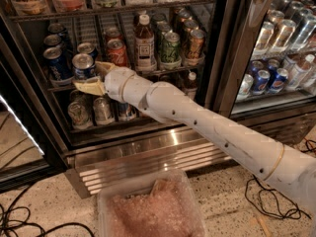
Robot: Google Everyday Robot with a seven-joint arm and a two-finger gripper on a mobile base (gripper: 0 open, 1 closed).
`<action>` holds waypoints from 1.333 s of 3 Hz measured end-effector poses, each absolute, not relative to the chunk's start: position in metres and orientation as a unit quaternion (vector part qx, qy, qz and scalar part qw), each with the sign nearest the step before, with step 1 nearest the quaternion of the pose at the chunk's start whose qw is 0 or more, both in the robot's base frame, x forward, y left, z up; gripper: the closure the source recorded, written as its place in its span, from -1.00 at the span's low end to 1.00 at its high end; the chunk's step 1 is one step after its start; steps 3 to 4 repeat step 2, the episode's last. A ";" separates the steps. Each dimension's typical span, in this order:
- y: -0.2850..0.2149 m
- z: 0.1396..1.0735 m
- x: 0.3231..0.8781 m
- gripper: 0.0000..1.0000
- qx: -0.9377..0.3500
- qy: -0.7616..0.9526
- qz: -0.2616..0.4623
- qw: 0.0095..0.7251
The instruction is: Pick pepsi can from middle shelf of fridge
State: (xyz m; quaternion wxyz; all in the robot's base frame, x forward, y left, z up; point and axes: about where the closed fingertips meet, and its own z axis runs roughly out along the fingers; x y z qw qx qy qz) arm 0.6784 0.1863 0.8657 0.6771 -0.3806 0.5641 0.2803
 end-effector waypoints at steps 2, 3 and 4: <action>0.164 0.863 0.663 1.00 -0.364 0.570 0.294 0.675; 0.164 0.863 0.663 1.00 -0.364 0.570 0.294 0.675; 0.164 0.863 0.663 1.00 -0.364 0.570 0.294 0.675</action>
Offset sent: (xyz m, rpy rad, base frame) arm -0.0100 -0.0228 -0.0003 0.0372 0.0155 0.0114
